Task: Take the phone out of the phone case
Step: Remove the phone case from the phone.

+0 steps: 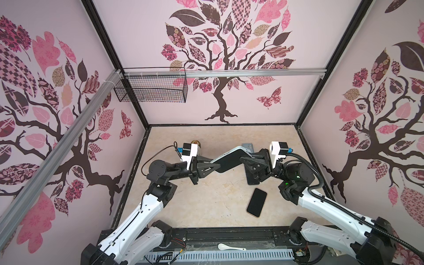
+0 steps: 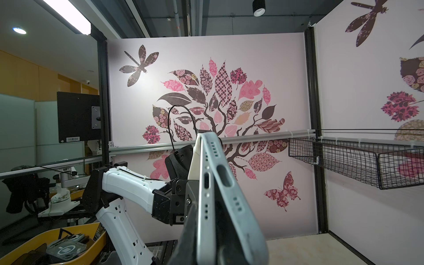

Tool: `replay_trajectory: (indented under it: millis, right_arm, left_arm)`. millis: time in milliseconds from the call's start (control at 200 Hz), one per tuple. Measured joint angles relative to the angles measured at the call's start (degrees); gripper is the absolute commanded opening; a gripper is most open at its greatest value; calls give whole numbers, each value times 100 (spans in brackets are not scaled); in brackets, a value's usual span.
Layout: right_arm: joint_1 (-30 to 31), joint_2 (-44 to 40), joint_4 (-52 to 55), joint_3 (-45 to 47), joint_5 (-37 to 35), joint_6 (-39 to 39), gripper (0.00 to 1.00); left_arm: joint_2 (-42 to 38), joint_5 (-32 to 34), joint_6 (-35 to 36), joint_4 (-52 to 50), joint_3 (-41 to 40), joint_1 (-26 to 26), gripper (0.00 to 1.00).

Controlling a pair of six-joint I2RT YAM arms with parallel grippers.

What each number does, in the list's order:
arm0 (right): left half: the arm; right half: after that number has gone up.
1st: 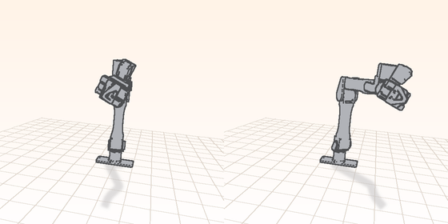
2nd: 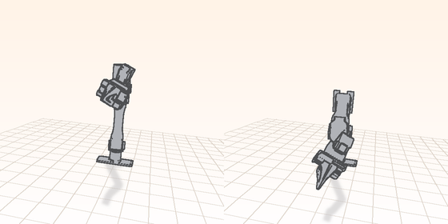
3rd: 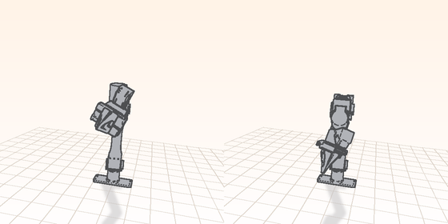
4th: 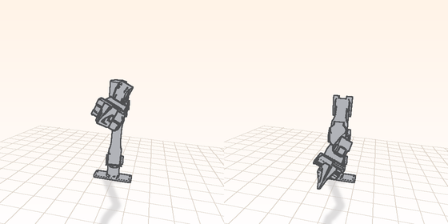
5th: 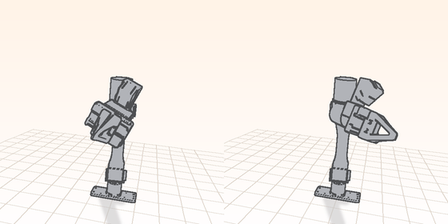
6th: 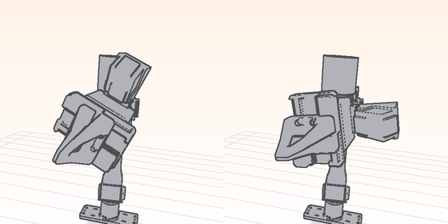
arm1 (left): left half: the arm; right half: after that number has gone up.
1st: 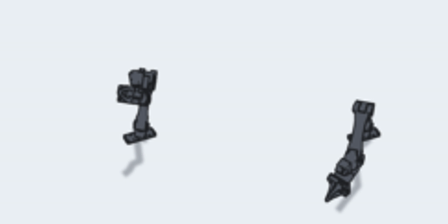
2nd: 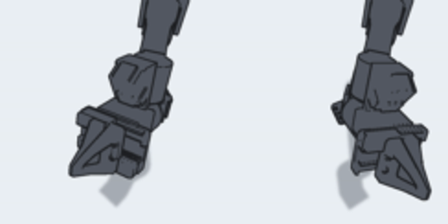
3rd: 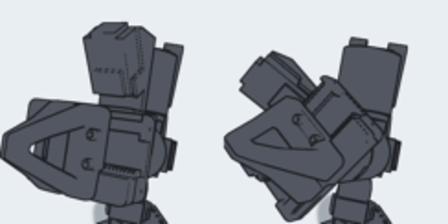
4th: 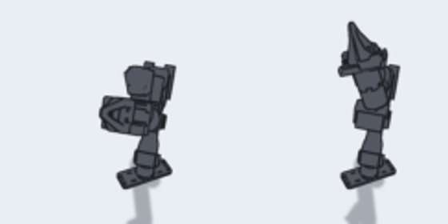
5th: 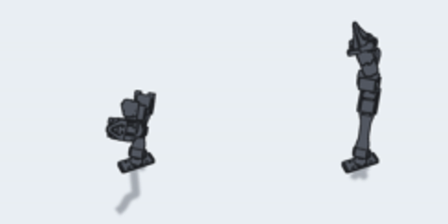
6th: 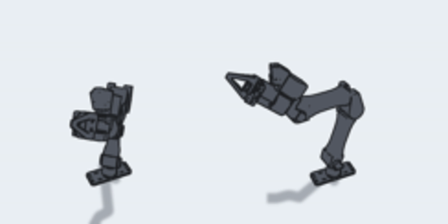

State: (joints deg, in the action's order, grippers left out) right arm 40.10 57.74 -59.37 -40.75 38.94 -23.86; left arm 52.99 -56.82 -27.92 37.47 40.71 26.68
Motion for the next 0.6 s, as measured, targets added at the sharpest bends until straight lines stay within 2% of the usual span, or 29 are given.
replay_trajectory:
  millis: [5, 25, 35, 45, 55, 80, 220, 340, 490, 600]
  right_arm:
    - [0, -2, 11, 0, 0, 7, 0]
    - [2, -28, 79, 4, -7, 83, 0]
    - [2, -42, 118, 7, -9, 120, 0]
    - [9, -55, 157, 11, -2, 131, 0]
    - [15, -72, 199, 15, -7, 188, 0]
    - [37, -111, 313, 33, -17, 262, 0]
    - [52, -420, 1235, 70, -24, 793, 0]
    - [-168, -662, 1932, 162, -57, 1248, 0]
    - [-267, -826, 3344, 164, -376, 2457, 0]
    - [-267, -811, 4409, 149, -625, 3438, 0]
  left_arm:
    - [2, 2, -2, -7, 0, 0, 33]
    - [11, 39, -2, -55, 2, 4, 66]
    - [17, 70, -4, -83, 2, 9, 76]
    - [26, 96, -39, -114, 2, 11, 80]
    - [33, 109, -24, -160, 4, 11, 89]
    - [50, 170, -24, -251, 4, 20, 97]
    - [20, 619, 190, -1187, 50, 22, 98]
    - [-131, 1095, 535, -2162, 234, 22, 98]
    - [-391, 1797, 723, -2999, 407, 22, 98]
    - [-407, 2050, 839, -3434, 494, 22, 98]
